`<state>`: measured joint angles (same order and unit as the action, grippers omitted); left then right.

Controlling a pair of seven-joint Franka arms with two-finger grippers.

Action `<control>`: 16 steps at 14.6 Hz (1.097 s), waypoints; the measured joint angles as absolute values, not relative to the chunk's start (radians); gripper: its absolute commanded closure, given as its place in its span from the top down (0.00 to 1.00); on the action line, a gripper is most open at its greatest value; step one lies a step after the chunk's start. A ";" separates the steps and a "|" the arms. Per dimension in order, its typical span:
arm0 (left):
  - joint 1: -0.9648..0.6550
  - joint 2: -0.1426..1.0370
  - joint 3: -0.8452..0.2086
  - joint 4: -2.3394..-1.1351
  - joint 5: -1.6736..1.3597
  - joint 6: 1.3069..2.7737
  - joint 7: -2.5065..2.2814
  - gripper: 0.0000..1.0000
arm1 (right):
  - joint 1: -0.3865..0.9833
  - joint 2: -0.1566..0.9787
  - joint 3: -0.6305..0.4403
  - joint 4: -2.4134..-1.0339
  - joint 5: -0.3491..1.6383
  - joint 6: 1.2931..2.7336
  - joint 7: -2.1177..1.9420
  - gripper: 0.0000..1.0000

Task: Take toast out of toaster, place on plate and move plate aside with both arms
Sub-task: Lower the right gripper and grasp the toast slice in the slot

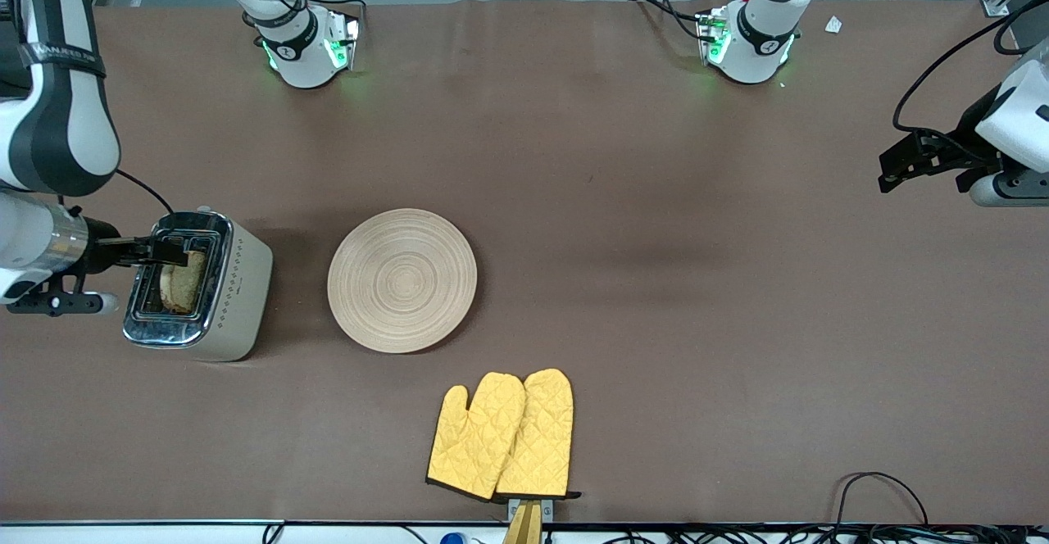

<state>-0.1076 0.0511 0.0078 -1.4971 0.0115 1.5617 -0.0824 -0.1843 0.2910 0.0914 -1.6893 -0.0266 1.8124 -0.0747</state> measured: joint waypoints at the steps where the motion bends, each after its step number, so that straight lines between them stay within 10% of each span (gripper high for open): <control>1: -0.107 0.051 0.009 -1.497 0.010 1.562 -0.086 1.00 | -0.185 0.294 0.092 -1.706 -0.031 1.829 -0.075 1.00; 3: -0.106 0.052 0.011 -1.497 0.010 1.562 -0.089 1.00 | -0.184 0.298 0.092 -1.725 -0.040 1.848 -0.076 0.95; 7: -0.106 0.052 0.011 -1.497 0.010 1.562 -0.089 1.00 | -0.188 0.315 0.092 -1.729 -0.059 1.862 -0.076 0.16; 16: -0.105 0.056 0.011 -1.497 0.010 1.562 -0.090 1.00 | -0.194 0.328 0.092 -1.715 -0.061 1.871 -0.087 0.00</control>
<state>-0.1052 0.0557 0.0114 -1.4971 0.0098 1.5621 -0.0897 -0.1940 0.3277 0.0924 -1.7152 -0.0611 1.8705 -0.0870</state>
